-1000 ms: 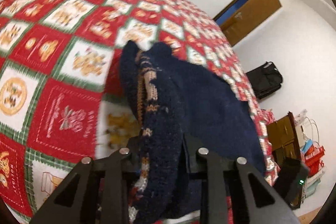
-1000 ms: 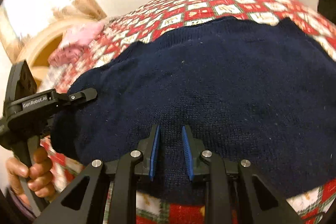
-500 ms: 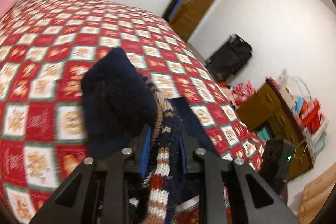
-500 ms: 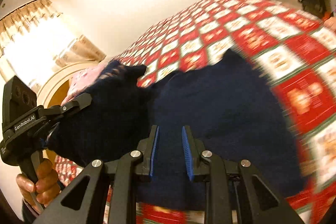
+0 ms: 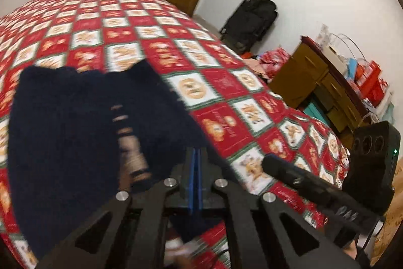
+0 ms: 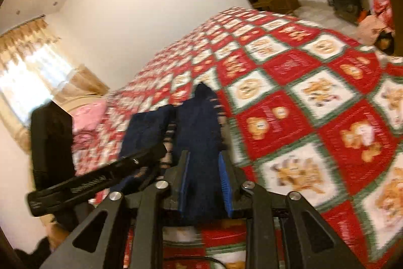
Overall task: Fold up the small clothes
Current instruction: 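Grasp the sweater edge with the left gripper and fold it over the body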
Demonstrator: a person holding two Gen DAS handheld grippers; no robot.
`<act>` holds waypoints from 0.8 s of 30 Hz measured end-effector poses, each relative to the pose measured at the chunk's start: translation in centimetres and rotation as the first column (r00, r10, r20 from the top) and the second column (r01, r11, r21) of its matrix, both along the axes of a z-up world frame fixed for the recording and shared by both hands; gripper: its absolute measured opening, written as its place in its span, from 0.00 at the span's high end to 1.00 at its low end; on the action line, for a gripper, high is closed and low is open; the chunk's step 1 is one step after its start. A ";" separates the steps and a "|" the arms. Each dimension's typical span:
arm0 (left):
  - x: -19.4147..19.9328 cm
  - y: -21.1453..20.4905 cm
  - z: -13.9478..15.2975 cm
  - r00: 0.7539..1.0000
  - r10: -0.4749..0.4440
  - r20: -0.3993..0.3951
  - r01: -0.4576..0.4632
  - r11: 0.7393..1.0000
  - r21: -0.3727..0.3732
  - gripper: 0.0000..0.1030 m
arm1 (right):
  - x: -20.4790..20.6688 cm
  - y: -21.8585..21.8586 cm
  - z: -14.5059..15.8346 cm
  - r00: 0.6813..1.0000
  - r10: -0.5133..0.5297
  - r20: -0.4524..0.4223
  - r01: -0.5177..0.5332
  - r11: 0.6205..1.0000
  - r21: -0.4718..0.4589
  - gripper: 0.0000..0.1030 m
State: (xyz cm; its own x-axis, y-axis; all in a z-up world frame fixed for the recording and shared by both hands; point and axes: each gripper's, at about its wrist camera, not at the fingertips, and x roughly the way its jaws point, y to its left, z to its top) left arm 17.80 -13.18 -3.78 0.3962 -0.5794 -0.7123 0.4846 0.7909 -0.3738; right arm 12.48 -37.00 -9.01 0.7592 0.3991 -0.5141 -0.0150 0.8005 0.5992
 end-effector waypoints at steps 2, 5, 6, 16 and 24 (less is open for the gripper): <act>-0.1 2.6 0.8 0.998 0.058 0.018 -0.059 0.998 0.007 0.95 | 0.7 1.0 0.1 0.999 0.046 0.011 -0.046 0.995 0.091 0.24; -0.2 7.2 2.0 0.986 0.156 0.064 -0.158 0.987 0.019 0.86 | 2.7 2.8 0.4 0.995 0.090 0.034 -0.095 0.977 0.189 0.23; -0.2 8.7 2.2 0.980 0.186 0.075 -0.188 0.982 0.030 0.78 | 3.7 4.0 0.5 0.992 0.118 0.036 -0.122 0.972 0.198 0.23; 0.1 17.2 -1.4 0.929 0.370 -0.023 -0.370 0.929 0.025 0.56 | 9.7 13.7 -3.6 0.970 0.187 -0.155 -0.186 0.982 0.025 0.21; 0.5 17.8 -2.4 0.930 0.359 -0.073 -0.360 0.933 0.000 0.56 | 11.1 15.2 -4.0 0.968 0.164 -0.192 -0.193 0.970 -0.146 0.21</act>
State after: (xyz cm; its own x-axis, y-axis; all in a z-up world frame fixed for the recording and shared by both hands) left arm 18.28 4.66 -6.17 0.5285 -0.4173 -0.7393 0.1406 0.9018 -0.4086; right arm 23.57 -21.79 -13.01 0.5742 0.4199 -0.7029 -0.0722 0.8811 0.4673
